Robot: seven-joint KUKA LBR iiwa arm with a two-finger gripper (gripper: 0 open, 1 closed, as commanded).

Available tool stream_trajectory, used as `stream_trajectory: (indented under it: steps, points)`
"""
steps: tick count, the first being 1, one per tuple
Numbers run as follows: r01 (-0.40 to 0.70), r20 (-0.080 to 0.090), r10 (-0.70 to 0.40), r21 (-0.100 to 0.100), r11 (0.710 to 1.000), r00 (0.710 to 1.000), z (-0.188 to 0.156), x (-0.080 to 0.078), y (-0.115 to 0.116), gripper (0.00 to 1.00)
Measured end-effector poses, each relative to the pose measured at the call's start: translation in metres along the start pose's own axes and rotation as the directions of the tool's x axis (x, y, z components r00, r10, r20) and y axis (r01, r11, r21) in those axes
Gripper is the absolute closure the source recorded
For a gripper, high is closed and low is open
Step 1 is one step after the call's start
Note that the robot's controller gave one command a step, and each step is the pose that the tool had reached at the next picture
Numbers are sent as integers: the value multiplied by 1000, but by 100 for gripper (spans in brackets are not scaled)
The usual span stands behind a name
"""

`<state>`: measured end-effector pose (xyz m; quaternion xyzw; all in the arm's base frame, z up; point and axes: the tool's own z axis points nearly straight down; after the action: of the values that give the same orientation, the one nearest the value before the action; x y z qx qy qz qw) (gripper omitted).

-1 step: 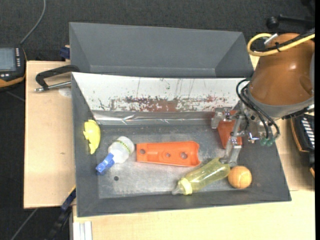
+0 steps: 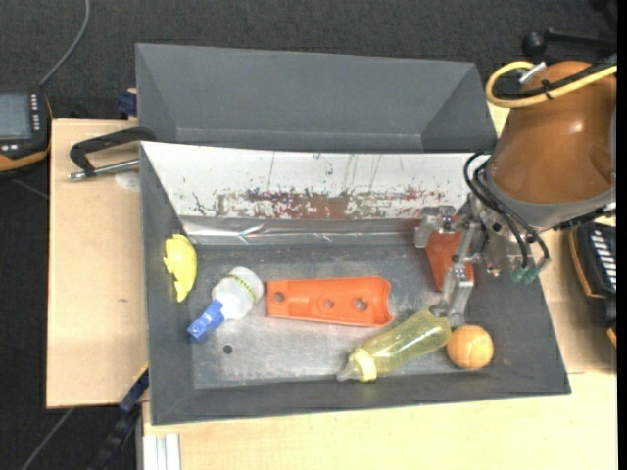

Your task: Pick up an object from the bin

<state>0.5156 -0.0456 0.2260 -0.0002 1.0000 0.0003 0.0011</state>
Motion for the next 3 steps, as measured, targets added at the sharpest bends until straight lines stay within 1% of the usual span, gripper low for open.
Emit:
stream_trajectory:
  steps: [1,2,3]
  points:
    - [20,3,-20,0,1000,1000,49,-1,25,0]
    - [101,4,-101,-1,995,995,116,-24,63,0]
    - [70,3,-70,-1,998,998,147,-17,70,100]
